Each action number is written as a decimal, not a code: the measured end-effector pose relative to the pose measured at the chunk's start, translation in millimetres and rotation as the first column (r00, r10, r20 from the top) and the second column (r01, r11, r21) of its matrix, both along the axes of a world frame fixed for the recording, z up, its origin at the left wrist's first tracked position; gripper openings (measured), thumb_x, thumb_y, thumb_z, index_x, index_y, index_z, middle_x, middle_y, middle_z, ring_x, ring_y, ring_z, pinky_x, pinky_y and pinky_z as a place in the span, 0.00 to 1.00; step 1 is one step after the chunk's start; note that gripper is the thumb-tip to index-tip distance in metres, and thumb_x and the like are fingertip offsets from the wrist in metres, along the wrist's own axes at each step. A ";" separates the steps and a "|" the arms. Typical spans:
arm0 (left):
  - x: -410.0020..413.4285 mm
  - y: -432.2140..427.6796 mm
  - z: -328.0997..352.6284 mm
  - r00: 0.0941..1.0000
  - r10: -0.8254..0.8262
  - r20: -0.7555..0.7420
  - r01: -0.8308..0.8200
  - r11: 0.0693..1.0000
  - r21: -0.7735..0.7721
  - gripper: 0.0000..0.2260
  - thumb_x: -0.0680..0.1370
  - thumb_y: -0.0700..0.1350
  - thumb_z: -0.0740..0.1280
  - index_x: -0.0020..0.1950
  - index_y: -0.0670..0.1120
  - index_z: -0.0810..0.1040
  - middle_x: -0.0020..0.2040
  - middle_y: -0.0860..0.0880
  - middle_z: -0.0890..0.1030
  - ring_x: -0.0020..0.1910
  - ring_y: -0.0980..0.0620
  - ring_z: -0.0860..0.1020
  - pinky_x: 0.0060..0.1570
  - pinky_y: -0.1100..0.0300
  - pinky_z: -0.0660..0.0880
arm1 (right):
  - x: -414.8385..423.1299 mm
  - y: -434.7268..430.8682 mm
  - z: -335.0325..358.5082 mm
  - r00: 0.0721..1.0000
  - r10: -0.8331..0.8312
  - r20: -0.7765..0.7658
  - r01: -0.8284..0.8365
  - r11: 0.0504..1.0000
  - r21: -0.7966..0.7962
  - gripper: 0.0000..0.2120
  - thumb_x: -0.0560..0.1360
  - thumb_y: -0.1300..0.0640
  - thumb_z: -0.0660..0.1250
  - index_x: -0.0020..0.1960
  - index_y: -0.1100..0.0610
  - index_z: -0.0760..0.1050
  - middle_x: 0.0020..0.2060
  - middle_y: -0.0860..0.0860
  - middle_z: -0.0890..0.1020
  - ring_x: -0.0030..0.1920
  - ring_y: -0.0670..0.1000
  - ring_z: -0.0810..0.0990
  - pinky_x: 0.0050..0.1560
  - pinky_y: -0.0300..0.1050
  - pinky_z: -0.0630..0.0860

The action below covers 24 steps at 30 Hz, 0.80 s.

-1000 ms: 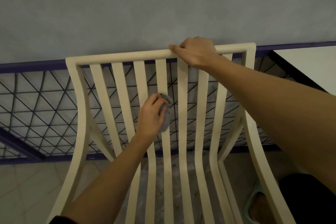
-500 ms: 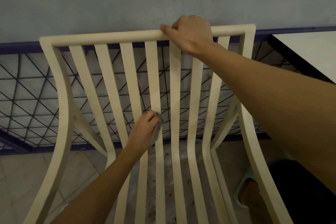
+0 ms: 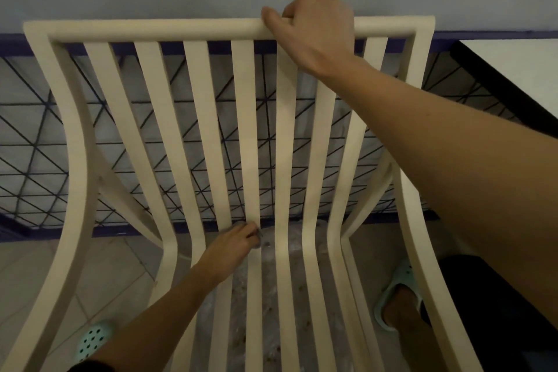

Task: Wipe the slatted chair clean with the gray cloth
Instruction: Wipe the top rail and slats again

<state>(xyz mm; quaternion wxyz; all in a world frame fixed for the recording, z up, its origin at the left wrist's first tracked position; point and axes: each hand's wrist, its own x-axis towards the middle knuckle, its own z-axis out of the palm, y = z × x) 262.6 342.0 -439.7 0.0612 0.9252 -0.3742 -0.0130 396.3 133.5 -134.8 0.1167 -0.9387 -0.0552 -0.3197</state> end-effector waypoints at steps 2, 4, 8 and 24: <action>1.1 2.3 0.7 1.000 -0.022 0.005 0.021 0.998 0.058 0.19 0.63 0.37 0.78 0.50 0.50 0.80 0.52 0.52 0.75 0.48 0.52 0.77 0.39 0.60 0.79 | -0.7 1.1 1.3 1.000 -0.002 -0.006 0.002 1.000 0.003 0.25 0.77 0.37 0.51 0.36 0.51 0.78 0.24 0.46 0.65 0.30 0.49 0.68 0.39 0.45 0.70; 4.8 7.3 6.1 0.998 -0.041 0.041 0.037 0.995 0.090 0.21 0.63 0.35 0.77 0.53 0.50 0.79 0.54 0.51 0.75 0.50 0.51 0.77 0.39 0.58 0.80 | -1.4 1.4 3.6 1.000 -0.001 -0.012 0.001 1.000 0.005 0.24 0.77 0.37 0.52 0.35 0.51 0.75 0.24 0.46 0.65 0.30 0.50 0.67 0.38 0.46 0.69; 15.0 7.6 43.8 0.988 -0.103 0.112 0.089 0.988 0.122 0.25 0.61 0.33 0.77 0.56 0.46 0.79 0.54 0.48 0.76 0.51 0.49 0.78 0.39 0.58 0.80 | -4.7 2.2 6.2 0.999 0.001 -0.042 -0.001 1.000 0.008 0.24 0.77 0.38 0.52 0.33 0.52 0.72 0.25 0.46 0.66 0.30 0.51 0.68 0.36 0.45 0.66; 82.0 -7.8 239.9 0.875 -0.012 0.483 0.047 0.997 -0.060 0.10 0.74 0.38 0.70 0.54 0.45 0.78 0.53 0.46 0.72 0.50 0.46 0.75 0.38 0.54 0.76 | -14.7 -1.2 13.8 0.989 0.006 -0.148 -0.013 0.999 -0.048 0.27 0.79 0.37 0.51 0.37 0.54 0.77 0.31 0.51 0.75 0.36 0.54 0.74 0.37 0.46 0.66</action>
